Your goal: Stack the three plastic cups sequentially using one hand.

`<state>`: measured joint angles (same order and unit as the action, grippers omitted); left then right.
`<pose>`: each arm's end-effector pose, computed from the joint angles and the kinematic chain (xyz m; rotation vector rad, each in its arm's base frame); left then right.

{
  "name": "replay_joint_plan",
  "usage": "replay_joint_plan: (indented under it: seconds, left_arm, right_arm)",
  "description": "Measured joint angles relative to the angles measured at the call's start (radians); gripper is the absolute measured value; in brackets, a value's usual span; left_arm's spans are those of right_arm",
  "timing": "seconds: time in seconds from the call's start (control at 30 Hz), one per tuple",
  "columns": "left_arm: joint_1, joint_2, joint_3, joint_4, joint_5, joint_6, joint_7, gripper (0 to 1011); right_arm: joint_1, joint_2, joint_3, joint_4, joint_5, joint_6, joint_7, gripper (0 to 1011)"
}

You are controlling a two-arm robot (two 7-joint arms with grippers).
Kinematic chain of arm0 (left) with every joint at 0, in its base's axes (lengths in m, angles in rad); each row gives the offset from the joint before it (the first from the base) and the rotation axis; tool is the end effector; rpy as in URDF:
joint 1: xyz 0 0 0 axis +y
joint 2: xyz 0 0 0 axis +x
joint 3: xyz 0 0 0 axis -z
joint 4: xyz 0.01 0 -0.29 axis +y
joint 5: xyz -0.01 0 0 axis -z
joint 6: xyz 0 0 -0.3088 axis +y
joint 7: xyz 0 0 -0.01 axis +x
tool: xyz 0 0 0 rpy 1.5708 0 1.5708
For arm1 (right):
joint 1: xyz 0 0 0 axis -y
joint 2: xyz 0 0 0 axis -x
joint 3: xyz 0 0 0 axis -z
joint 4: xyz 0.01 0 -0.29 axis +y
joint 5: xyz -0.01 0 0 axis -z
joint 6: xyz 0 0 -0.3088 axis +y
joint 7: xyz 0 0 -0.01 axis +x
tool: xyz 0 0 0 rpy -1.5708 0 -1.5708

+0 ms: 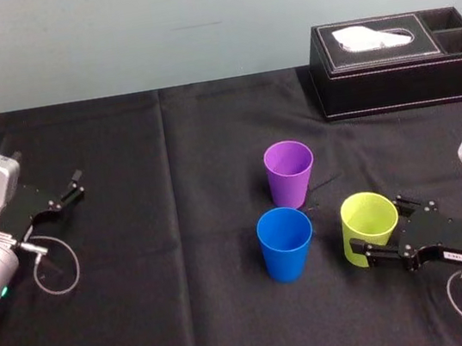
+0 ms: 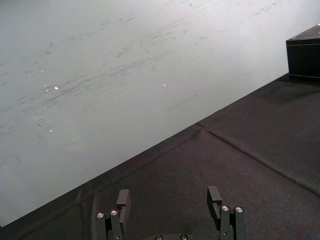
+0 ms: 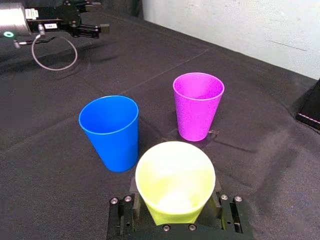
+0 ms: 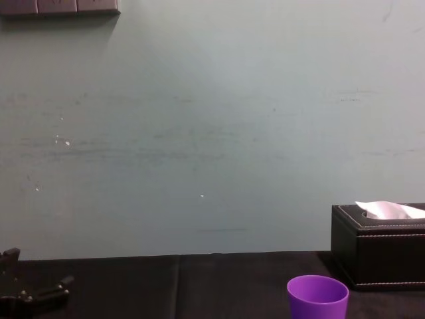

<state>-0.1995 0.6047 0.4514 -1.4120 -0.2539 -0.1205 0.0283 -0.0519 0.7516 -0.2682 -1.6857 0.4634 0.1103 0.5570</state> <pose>0.3581 0.0827 -0.3023 0.3045 -0.2850 1.2480 0.3025 -0.1167 -0.2689 -0.3576 0.0572 -0.7245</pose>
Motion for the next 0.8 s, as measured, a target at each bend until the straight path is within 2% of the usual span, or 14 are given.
replay_joint_plan:
  seconds: [0.13, 0.23, 0.8]
  left_arm:
    - [0.000, 0.000, 0.000, 0.000, 0.000, 0.000, 0.000, 1011]
    - [0.000, 0.000, 0.000, 0.000, 0.000, 0.000, 0.000, 1011]
    - [0.000, 0.000, 0.000, 0.000, 0.000, 0.000, 0.000, 1011]
  right_arm:
    - [-0.001, 0.001, 0.001, -0.001, 0.000, 0.000, 0.000, 763]
    - [-0.001, 0.001, 0.001, -0.002, 0.000, -0.001, 0.000, 747]
    - [-0.003, 0.002, 0.003, -0.003, -0.001, -0.002, -0.001, 728]
